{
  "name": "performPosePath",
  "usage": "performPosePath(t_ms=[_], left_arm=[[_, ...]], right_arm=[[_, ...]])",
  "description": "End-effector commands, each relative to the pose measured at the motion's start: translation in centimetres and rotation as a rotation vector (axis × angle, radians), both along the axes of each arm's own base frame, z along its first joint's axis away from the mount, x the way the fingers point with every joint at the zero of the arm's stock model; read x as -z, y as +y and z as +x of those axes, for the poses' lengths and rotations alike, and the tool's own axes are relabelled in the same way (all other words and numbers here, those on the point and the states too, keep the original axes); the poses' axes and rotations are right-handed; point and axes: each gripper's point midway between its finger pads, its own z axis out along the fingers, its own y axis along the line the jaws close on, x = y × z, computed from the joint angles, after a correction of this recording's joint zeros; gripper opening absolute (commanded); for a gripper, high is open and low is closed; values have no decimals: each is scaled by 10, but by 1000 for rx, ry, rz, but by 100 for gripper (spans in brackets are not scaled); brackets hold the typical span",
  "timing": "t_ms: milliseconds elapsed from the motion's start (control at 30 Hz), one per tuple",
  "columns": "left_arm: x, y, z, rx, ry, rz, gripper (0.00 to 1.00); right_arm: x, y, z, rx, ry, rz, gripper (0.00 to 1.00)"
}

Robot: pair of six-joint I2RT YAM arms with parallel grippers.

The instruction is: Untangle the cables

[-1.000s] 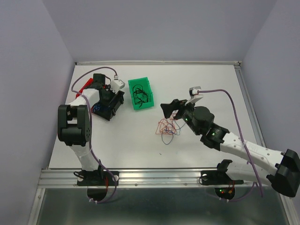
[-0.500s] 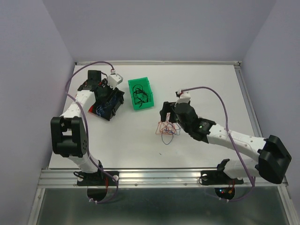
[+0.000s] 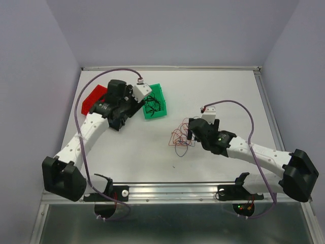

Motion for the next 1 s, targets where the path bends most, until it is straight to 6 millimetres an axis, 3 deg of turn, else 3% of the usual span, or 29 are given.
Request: performPosePath(t_ms=[0, 67, 100, 133, 233, 300, 467, 500, 533, 667, 733, 900, 967], left_arm=[[-26, -75, -39, 109, -62, -128, 63], [-34, -113, -55, 190, -65, -207, 63], [-31, -114, -55, 183, -52, -212, 63], [-38, -132, -60, 229, -72, -244, 63], [-41, -159, -62, 299, -91, -292, 63], [-41, -166, -63, 339, -107, -305, 62], [-24, -160, -74, 359, -139, -328, 62], [-29, -158, -75, 356, -164, -339, 62], [-24, -155, -76, 348, -167, -335, 62], [-23, -152, -79, 346, -179, -340, 62], [-20, -152, -78, 345, -177, -337, 62], [-12, -154, -76, 343, -158, -328, 62], [-13, -155, -77, 349, -161, -331, 62]], right_arm=[[-1, -55, 9, 232, -17, -149, 89], [8, -74, 13, 272, 31, -155, 88], [12, -82, 15, 288, 42, -173, 88], [21, -90, 16, 305, 72, -185, 88], [27, -99, 21, 344, 82, -224, 88], [30, -103, 29, 370, 99, -235, 79], [52, -95, 42, 340, 184, -264, 54], [54, -92, 43, 329, 194, -265, 31], [53, -90, 43, 322, 192, -253, 22], [27, -79, 46, 262, 126, -154, 23], [16, -74, 44, 235, 104, -106, 1], [11, -60, 42, 179, 102, -29, 1], [-4, -54, 48, 166, 66, 8, 0]])
